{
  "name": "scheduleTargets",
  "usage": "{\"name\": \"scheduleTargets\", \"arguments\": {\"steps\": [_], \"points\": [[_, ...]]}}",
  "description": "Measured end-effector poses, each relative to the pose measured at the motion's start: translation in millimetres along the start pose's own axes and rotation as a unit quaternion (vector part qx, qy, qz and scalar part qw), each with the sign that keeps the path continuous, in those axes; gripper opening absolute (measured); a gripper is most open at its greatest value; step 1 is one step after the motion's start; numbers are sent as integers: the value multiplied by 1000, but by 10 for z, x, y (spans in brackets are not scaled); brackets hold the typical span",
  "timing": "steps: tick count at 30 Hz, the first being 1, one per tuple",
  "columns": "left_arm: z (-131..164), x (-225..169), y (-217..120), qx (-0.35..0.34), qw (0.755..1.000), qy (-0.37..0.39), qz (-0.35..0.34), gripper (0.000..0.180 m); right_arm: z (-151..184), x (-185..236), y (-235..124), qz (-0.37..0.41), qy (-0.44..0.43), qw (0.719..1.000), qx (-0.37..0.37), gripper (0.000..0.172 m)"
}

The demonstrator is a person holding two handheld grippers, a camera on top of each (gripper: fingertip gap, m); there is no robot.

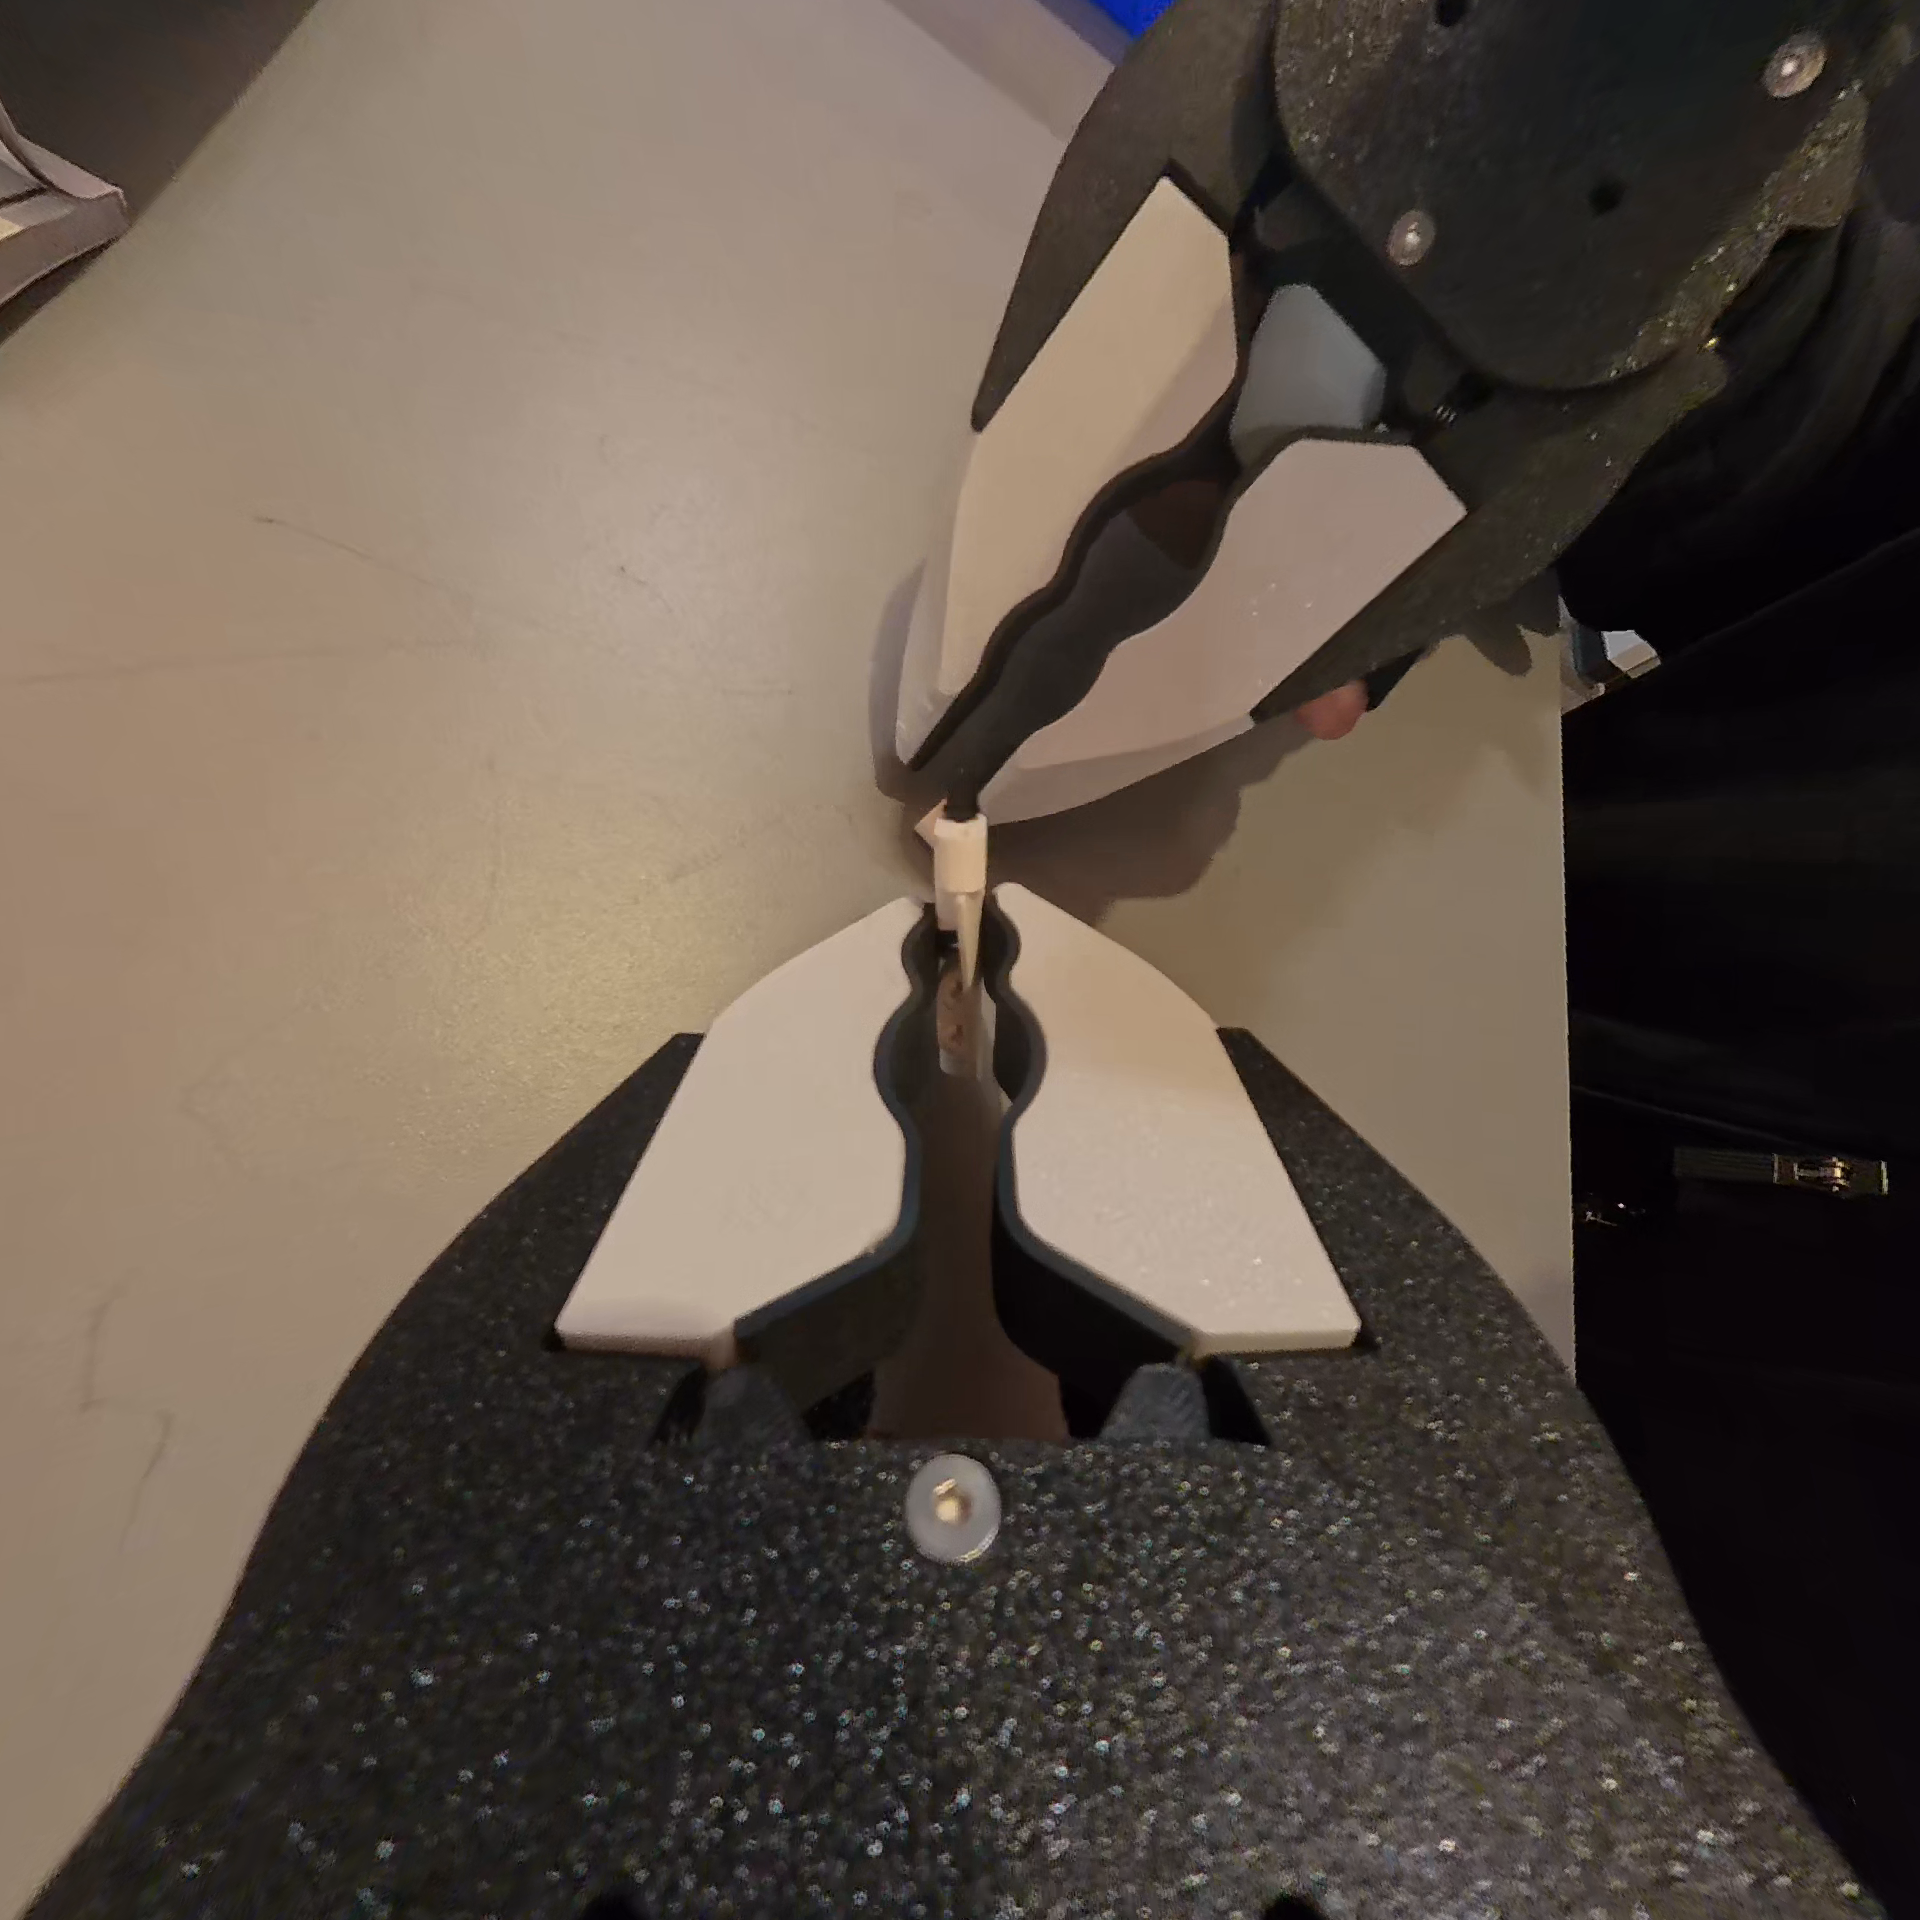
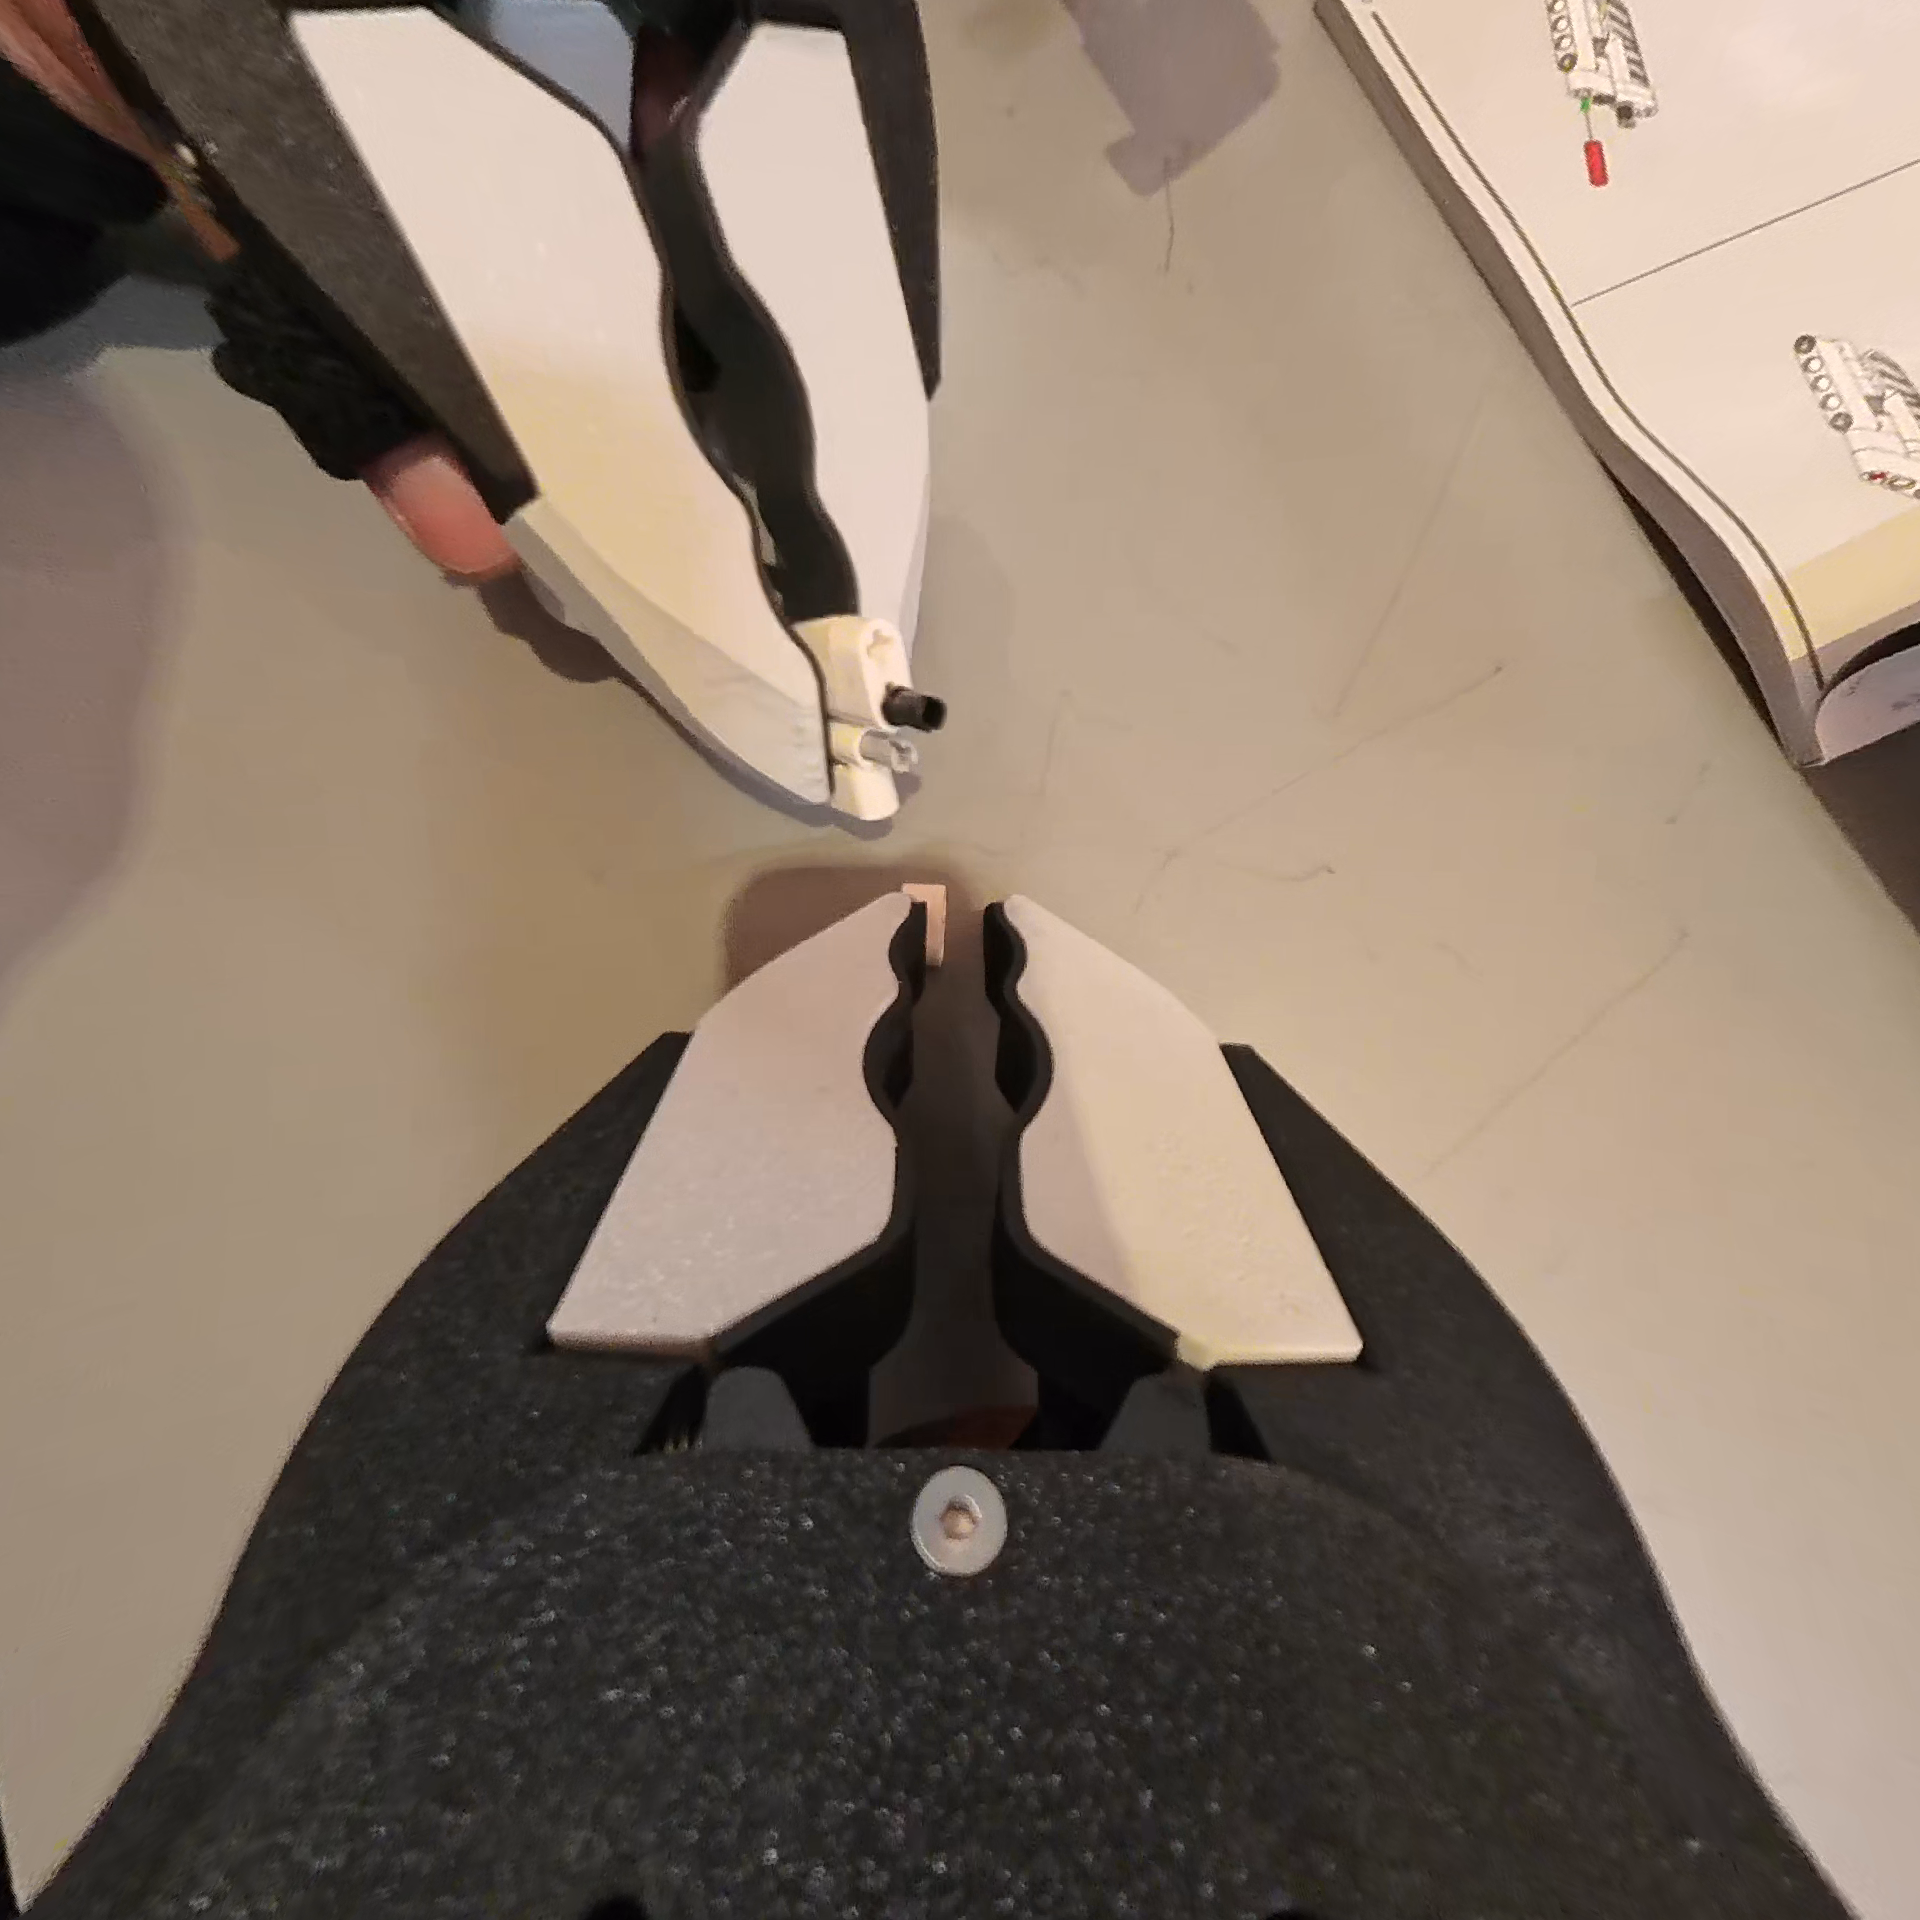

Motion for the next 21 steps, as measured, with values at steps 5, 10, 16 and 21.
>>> {"name": "scheduleTargets", "arguments": {"steps": [5, 10, 16, 21], "points": [[0, 2, 0, 0, 1000, 0, 2, 7, -7, 46, -9, 9, -18, 1000, 7, 10], [-1, 7, 0, 0, 1000, -2, 4, 7, -18, 105, -16, 11, -31, 999, 11, 11], [-1, 8, -1, 0, 1000, -1, 4, 7, -30, 113, -32, 3, -23, 1000, 3, 13], [0, 7, -2, 0, 1000, -1, 4, 7, -13, 111, -14, 3, -21, 1000, 5, 12]]}}
Point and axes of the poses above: each gripper's, where its closed fingertips meet, y out along the fingers, z out of its underside, x = y × z across the jaws, the point moved 6 cm from there along -y, back along the fingers, and after that the axes turned 14 degrees about -y, right-handed, at the moved point
